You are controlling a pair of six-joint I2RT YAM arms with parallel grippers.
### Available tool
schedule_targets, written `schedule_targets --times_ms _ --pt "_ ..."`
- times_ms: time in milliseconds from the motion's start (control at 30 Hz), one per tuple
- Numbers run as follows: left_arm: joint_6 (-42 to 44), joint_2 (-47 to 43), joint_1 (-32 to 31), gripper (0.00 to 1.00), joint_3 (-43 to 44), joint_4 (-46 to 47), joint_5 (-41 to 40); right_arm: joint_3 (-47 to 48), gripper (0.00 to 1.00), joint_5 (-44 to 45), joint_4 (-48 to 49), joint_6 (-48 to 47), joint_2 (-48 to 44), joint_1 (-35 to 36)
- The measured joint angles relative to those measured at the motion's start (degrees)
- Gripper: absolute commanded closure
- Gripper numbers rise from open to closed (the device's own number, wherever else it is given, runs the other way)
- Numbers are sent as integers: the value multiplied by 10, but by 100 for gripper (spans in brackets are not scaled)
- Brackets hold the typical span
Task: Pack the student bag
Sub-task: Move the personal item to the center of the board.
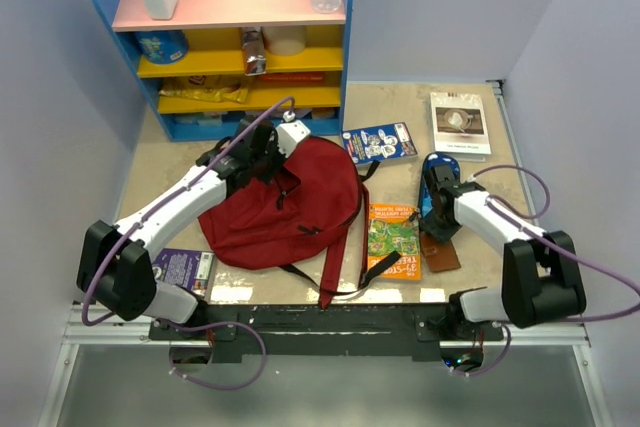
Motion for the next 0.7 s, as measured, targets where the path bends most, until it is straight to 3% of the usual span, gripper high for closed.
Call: schedule_targets --times_ms 367,700 --pt "0 -17 18 100 -3 -2 5 99 67 26 8 19 107 5" --pt "4 -21 19 100 -3 -4 7 75 64 -22 52 21 -62 42"
